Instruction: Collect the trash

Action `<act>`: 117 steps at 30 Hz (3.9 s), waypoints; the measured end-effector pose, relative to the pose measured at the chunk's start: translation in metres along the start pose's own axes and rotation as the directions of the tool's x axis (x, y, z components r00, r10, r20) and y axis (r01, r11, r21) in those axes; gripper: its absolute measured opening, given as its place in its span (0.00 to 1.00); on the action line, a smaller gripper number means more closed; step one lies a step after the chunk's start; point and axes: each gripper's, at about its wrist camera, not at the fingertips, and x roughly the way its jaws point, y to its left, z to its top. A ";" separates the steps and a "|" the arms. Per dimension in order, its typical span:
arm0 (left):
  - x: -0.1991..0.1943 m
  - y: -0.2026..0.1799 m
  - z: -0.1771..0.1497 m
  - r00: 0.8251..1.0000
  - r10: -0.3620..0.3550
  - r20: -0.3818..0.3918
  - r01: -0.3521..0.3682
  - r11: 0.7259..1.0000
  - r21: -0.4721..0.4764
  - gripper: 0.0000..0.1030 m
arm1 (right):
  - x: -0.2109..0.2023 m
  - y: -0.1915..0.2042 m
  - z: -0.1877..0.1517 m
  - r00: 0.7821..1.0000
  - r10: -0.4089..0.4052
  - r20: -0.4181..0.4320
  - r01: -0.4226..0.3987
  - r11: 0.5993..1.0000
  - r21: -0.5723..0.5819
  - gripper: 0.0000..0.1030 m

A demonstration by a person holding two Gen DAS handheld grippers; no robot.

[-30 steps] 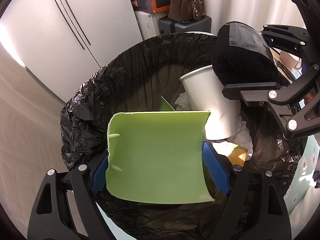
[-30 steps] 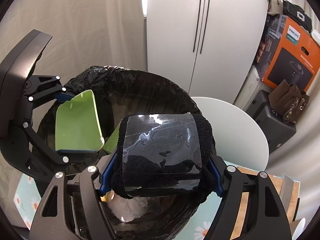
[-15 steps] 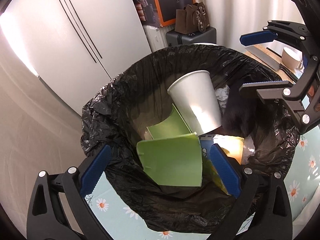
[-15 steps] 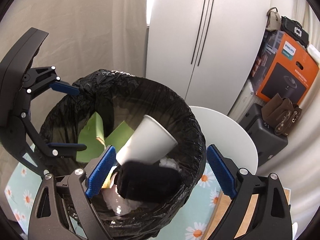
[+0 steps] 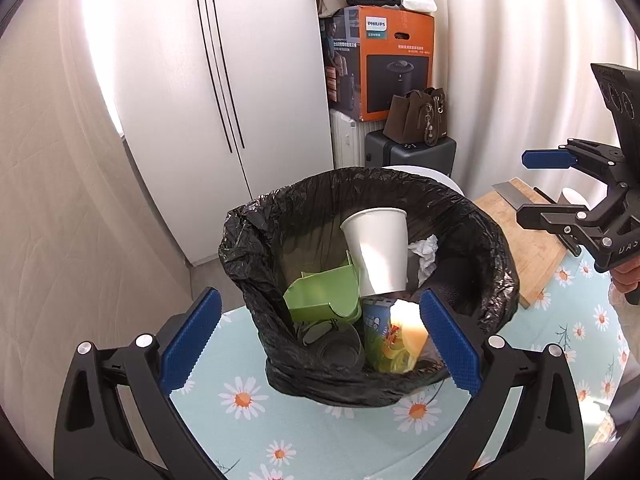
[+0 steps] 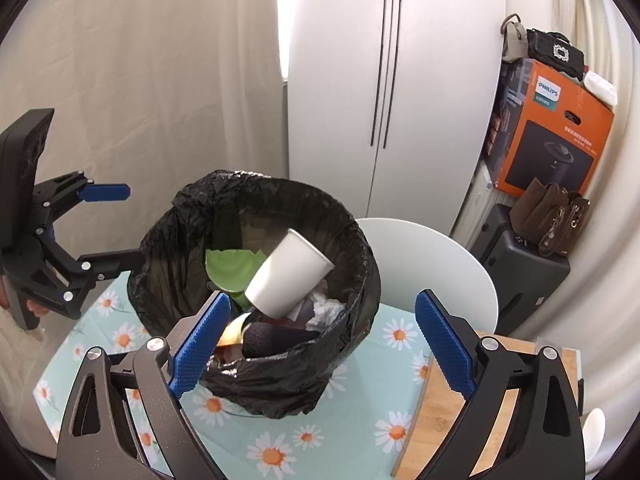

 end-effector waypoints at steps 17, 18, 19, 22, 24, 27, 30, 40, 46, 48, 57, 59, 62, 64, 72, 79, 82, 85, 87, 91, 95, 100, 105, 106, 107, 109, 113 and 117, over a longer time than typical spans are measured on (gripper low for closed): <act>-0.098 -0.060 -0.058 0.996 0.070 0.053 -0.065 0.994 -0.086 0.94 | -0.102 0.009 -0.054 0.998 0.012 0.053 -0.012 1.000 -0.001 0.89; -0.102 -0.062 -0.062 0.996 0.073 0.050 -0.068 0.993 -0.096 0.94 | -0.106 0.010 -0.058 0.999 0.014 0.052 -0.014 1.000 -0.003 0.89; -0.106 -0.066 -0.065 0.996 0.077 0.052 -0.071 0.992 -0.105 0.94 | -0.110 0.010 -0.062 0.999 0.016 0.052 -0.015 1.000 -0.007 0.89; -0.120 -0.075 -0.076 0.993 0.099 0.056 -0.092 0.989 -0.116 0.94 | -0.123 0.013 -0.074 0.998 0.018 0.054 -0.017 1.000 -0.020 0.89; -0.128 -0.081 -0.082 0.991 0.126 0.049 -0.120 0.986 -0.116 0.94 | -0.131 0.014 -0.081 0.998 0.027 0.058 -0.026 0.999 -0.025 0.89; -0.141 -0.092 -0.090 0.989 0.134 0.061 -0.126 0.985 -0.117 0.94 | -0.142 0.015 -0.091 0.997 0.038 0.066 -0.036 0.999 -0.023 0.89; -0.151 -0.104 -0.097 0.990 0.127 0.062 -0.121 0.988 -0.092 0.94 | -0.150 0.016 -0.101 0.996 0.051 0.071 -0.050 0.999 -0.022 0.90; -0.162 -0.111 -0.111 0.987 0.156 0.045 -0.151 0.982 -0.111 0.94 | -0.165 0.019 -0.120 0.995 0.051 0.084 -0.050 0.999 -0.013 0.90; -0.163 -0.109 -0.112 0.986 0.158 0.052 -0.152 0.982 -0.116 0.94 | -0.169 0.019 -0.124 0.995 0.050 0.088 -0.049 0.999 -0.012 0.90; -0.161 -0.108 -0.111 0.986 0.157 0.047 -0.151 0.982 -0.113 0.94 | -0.168 0.018 -0.124 0.995 0.045 0.090 -0.044 0.999 -0.006 0.90; -0.159 -0.102 -0.112 0.987 0.157 0.041 -0.151 0.981 -0.125 0.94 | -0.168 0.017 -0.126 0.996 0.036 0.079 -0.037 0.999 0.010 0.90; -0.159 -0.103 -0.112 0.985 0.167 0.037 -0.162 0.980 -0.120 0.94 | -0.168 0.017 -0.128 0.996 0.035 0.077 -0.035 0.999 0.010 0.90; -0.159 -0.101 -0.113 0.984 0.175 0.036 -0.170 0.978 -0.124 0.94 | -0.168 0.019 -0.128 0.997 0.035 0.073 -0.035 0.999 0.003 0.90; -0.160 -0.101 -0.113 0.984 0.176 0.032 -0.171 0.977 -0.125 0.94 | -0.169 0.020 -0.128 0.997 0.036 0.074 -0.036 0.999 -0.001 0.90; -0.162 -0.106 -0.113 0.985 0.166 0.037 -0.162 0.982 -0.092 0.94 | -0.172 0.024 -0.128 0.996 0.036 0.079 -0.035 0.999 -0.009 0.90; -0.163 -0.108 -0.116 0.985 0.172 0.034 -0.168 0.982 -0.090 0.94 | -0.173 0.026 -0.133 0.997 0.037 0.070 -0.035 0.999 -0.018 0.90; -0.162 -0.108 -0.117 0.985 0.171 0.028 -0.168 0.981 -0.094 0.94 | -0.174 0.029 -0.134 0.997 0.029 0.070 -0.027 0.999 -0.027 0.90; -0.161 -0.110 -0.118 0.986 0.166 0.021 -0.163 0.982 -0.091 0.94 | -0.175 0.028 -0.135 0.997 0.034 0.071 -0.032 0.999 -0.023 0.90; -0.161 -0.111 -0.119 0.985 0.171 0.018 -0.169 0.982 -0.089 0.94 | -0.175 0.028 -0.134 0.997 0.034 0.070 -0.032 0.999 -0.024 0.90; -0.166 -0.112 -0.116 0.985 0.166 0.034 -0.163 0.983 -0.089 0.94 | -0.176 0.028 -0.136 0.997 0.034 0.070 -0.032 0.999 -0.024 0.90; -0.168 -0.112 -0.116 0.985 0.169 0.039 -0.164 0.982 -0.097 0.94 | -0.176 0.028 -0.137 0.997 0.033 0.067 -0.031 0.999 -0.028 0.90; -0.166 -0.115 -0.118 0.985 0.170 0.031 -0.166 0.982 -0.089 0.94 | -0.178 0.027 -0.138 0.997 0.029 0.069 -0.026 0.999 -0.033 0.90; -0.163 -0.116 -0.118 0.984 0.176 0.025 -0.174 0.981 -0.084 0.94 | -0.182 0.026 -0.137 0.997 0.027 0.076 -0.024 0.999 -0.042 0.90; -0.163 -0.117 -0.118 0.984 0.175 0.024 -0.172 0.982 -0.080 0.94 | -0.182 0.026 -0.137 0.997 0.026 0.076 -0.022 0.999 -0.042 0.90; -0.163 -0.117 -0.118 0.984 0.174 0.025 -0.172 0.982 -0.080 0.94 | -0.183 0.026 -0.137 0.997 0.026 0.076 -0.022 0.999 -0.043 0.90; -0.163 -0.118 -0.118 0.987 0.160 0.026 -0.158 0.984 -0.082 0.94 | -0.183 0.027 -0.136 0.997 0.026 0.076 -0.022 0.999 -0.043 0.90; -0.163 -0.119 -0.118 0.986 0.163 0.023 -0.161 0.984 -0.080 0.94 | -0.183 0.028 -0.136 0.997 0.026 0.072 -0.022 0.998 -0.054 0.90; -0.163 -0.119 -0.118 0.986 0.164 0.024 -0.162 0.983 -0.088 0.94 | -0.183 0.028 -0.137 0.997 0.027 0.069 -0.023 0.998 -0.056 0.90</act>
